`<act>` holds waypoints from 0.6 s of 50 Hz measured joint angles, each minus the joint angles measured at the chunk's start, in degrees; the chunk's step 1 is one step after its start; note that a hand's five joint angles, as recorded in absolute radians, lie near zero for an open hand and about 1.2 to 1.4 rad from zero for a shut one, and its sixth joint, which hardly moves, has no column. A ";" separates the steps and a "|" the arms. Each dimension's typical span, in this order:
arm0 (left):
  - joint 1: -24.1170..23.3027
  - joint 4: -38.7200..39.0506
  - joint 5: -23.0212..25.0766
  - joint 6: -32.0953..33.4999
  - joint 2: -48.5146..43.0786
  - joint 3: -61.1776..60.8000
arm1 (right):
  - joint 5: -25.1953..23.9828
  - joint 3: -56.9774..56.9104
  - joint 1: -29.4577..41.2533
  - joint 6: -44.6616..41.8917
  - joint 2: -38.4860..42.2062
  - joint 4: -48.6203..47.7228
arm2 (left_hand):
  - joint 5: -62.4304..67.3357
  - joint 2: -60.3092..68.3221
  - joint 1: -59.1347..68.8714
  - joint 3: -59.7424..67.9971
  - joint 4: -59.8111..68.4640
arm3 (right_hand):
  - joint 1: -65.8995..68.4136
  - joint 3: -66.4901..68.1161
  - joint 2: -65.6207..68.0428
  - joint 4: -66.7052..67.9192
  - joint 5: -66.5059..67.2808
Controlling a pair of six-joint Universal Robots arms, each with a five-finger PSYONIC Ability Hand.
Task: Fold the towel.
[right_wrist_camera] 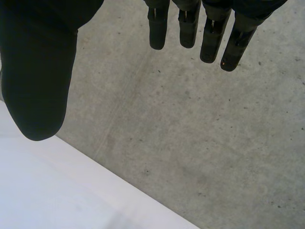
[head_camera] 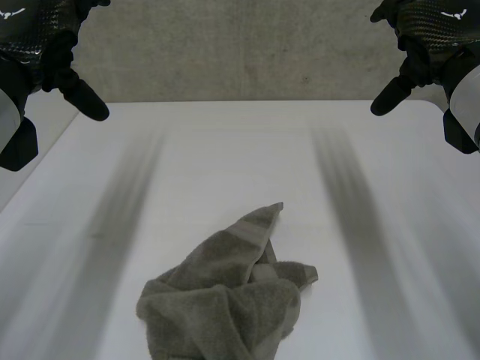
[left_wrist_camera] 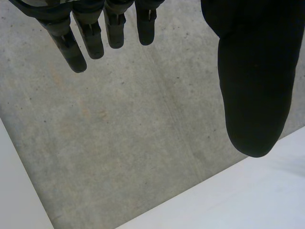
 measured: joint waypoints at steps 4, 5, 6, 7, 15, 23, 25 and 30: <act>-0.01 0.02 0.00 -0.06 -0.18 -0.02 | -0.59 -0.04 0.04 -0.45 0.14 0.09 | 0.00 0.63 0.19 0.51 0.39 | 0.00 0.00 0.00 0.00 0.00; -0.01 0.01 0.00 -0.07 -0.27 -0.03 | -0.93 -0.03 0.05 -0.75 0.21 0.17 | 0.00 0.74 0.19 0.56 0.54 | -0.02 0.00 0.00 0.00 0.00; -0.01 0.00 0.00 -0.08 -0.34 -0.04 | -1.24 -0.01 0.07 -1.02 0.27 0.25 | 0.00 0.81 0.19 0.72 0.57 | 0.00 0.00 0.00 0.00 0.00; -0.02 -0.01 0.00 -0.08 -0.50 -0.08 | -2.08 0.06 0.09 -1.77 0.39 0.48 | -0.02 0.91 0.53 0.76 0.64 | -0.03 0.00 0.00 0.00 0.00; -0.05 -0.14 0.40 0.02 -2.52 -2.67 | -9.73 1.46 0.78 -8.23 2.55 5.69 | 5.51 6.94 6.61 6.86 6.81 | 0.00 0.00 0.00 0.00 0.00; -0.42 -0.36 3.26 -0.10 -6.56 -11.06 | -16.77 3.93 5.07 -10.66 9.89 10.89 | 6.55 7.96 7.65 7.90 7.86 | 0.00 0.00 0.00 0.00 0.00; -0.50 -0.37 4.43 -0.17 -7.42 -13.29 | -17.79 4.92 5.90 -10.97 11.75 10.67 | 6.41 7.84 7.62 7.79 7.71 | 0.00 0.00 0.00 0.00 0.00; -0.97 -0.28 7.93 -0.45 -9.51 -20.30 | -21.10 8.74 7.60 -12.54 17.80 4.18 | 4.19 5.67 5.53 5.59 5.50 | 0.00 0.01 0.00 0.00 0.00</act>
